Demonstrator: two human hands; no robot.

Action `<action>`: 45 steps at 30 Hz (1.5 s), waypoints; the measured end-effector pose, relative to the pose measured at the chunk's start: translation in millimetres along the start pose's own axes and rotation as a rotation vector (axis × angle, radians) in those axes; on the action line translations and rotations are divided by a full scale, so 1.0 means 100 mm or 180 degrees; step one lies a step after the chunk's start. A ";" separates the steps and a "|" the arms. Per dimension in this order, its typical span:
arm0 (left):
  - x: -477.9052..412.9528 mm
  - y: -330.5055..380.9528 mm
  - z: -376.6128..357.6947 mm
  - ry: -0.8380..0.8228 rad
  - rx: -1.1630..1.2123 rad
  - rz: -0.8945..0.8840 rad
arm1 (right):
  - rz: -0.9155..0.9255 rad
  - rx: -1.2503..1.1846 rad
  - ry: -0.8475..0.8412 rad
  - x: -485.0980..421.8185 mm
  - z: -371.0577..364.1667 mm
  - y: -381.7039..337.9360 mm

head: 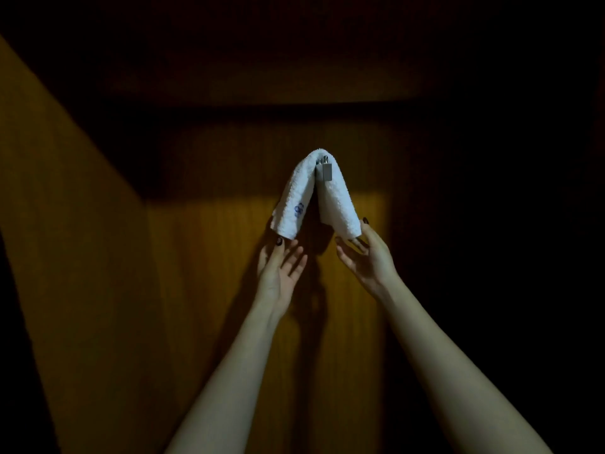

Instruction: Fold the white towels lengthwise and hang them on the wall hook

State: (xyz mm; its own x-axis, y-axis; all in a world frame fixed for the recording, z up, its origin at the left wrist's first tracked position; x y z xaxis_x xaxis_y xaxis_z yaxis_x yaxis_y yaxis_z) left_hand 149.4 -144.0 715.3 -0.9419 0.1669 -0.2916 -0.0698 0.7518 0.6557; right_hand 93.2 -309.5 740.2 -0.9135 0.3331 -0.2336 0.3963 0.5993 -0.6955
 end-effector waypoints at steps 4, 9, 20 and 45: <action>0.45 -0.09 0.05 0.0028 -0.0809 -0.0057 | 0.0070 0.0672 0.0133 0.43 0.19 0.06; 1.25 -0.30 0.07 -0.0129 -0.1620 -0.0045 | 0.0184 0.1540 0.0199 1.31 0.56 0.05; 3.39 -1.93 0.74 -0.1287 -0.3896 0.1190 | -0.0837 0.4191 0.0711 3.74 2.60 0.65; 7.58 -6.33 2.98 -0.4638 -0.4560 0.2463 | -0.3424 0.4258 0.2760 8.48 6.82 2.78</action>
State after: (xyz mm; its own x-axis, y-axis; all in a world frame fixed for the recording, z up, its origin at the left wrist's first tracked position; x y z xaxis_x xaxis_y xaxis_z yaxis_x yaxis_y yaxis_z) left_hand -422.3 -302.6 -128.4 -0.1048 0.8669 0.4873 -0.6836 -0.4187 0.5977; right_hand -633.8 -357.1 -114.4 -0.2334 0.7290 0.6435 -0.9221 0.0442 -0.3845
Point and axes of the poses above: each hand's wrist, its own x-axis away from the middle knuckle, its own z-axis out of the back of the hand, y = z × x, the point moved 5 cm from there along -x, towards the middle knuckle, and after that the axes turned 1 degree about -z, right-handed, at the moved point
